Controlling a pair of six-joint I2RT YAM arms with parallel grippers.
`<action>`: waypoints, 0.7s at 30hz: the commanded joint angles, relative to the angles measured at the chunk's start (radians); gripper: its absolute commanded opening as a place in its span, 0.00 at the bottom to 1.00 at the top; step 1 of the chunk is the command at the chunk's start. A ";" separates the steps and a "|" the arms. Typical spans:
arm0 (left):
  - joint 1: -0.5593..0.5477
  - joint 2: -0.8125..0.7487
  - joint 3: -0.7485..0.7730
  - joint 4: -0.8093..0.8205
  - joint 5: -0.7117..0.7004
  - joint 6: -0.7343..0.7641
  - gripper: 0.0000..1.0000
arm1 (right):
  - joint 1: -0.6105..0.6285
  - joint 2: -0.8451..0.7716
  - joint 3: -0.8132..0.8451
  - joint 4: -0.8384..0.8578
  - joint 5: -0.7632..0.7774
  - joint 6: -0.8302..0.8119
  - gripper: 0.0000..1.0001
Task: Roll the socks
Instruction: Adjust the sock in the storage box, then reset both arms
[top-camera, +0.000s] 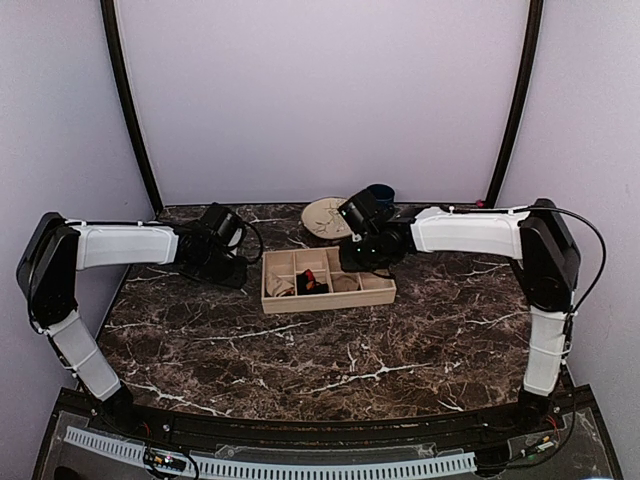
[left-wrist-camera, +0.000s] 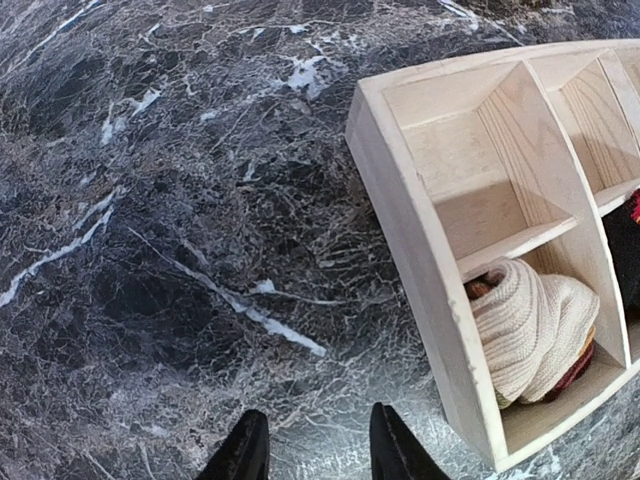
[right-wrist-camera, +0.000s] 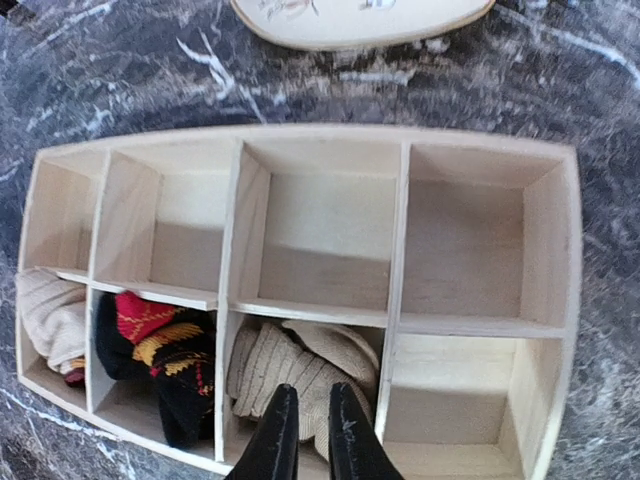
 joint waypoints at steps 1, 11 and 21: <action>0.029 0.012 0.016 0.018 0.065 -0.037 0.38 | -0.018 -0.106 -0.008 0.075 0.123 -0.019 0.13; 0.034 0.134 0.096 0.046 0.177 -0.073 0.38 | -0.130 -0.180 -0.133 0.066 0.221 0.007 0.24; 0.040 0.191 0.112 0.092 0.236 -0.095 0.38 | -0.178 -0.105 -0.202 0.124 0.161 0.012 0.24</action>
